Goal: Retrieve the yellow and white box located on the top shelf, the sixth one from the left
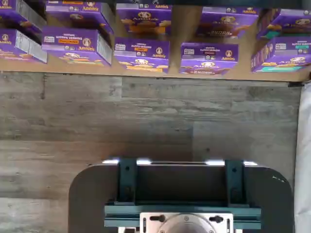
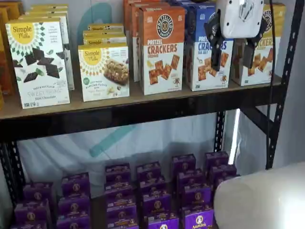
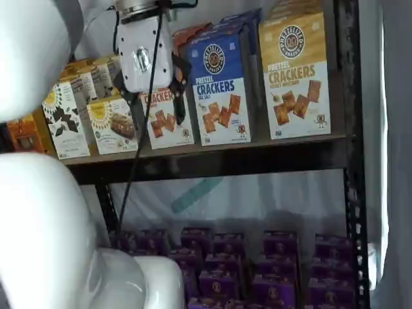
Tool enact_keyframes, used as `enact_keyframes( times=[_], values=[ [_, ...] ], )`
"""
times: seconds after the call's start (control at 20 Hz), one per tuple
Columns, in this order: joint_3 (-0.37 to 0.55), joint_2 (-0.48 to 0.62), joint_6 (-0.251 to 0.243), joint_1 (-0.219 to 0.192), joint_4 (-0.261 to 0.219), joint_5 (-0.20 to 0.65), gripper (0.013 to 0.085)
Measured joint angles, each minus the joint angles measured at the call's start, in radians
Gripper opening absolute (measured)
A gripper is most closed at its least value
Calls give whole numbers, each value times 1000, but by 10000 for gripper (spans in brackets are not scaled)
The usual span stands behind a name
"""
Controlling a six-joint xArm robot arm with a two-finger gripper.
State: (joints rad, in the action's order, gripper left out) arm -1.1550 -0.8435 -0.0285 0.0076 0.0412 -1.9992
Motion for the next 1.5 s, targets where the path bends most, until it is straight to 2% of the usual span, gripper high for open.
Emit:
enact_keyframes(
  times=[0.1, 0.3, 0.35, 0.5, 0.65, 0.95, 1.05, 1.1, 1.5],
  values=[
    [-25, 30, 11, -30, 33, -50, 850],
    [-29, 37, 10, -26, 35, -59, 850],
    [-27, 36, 6, -18, 25, -54, 850],
    [-11, 25, 0, 20, -44, -15, 850],
    [4, 18, 26, 10, -91, 27, 850],
    [44, 1, 119, -81, -137, 157, 850],
    [50, 1, 152, -120, -135, 197, 850],
    [51, 5, 180, -153, -131, 227, 850],
    [16, 57, 297, -290, -107, 344, 850]
  ],
)
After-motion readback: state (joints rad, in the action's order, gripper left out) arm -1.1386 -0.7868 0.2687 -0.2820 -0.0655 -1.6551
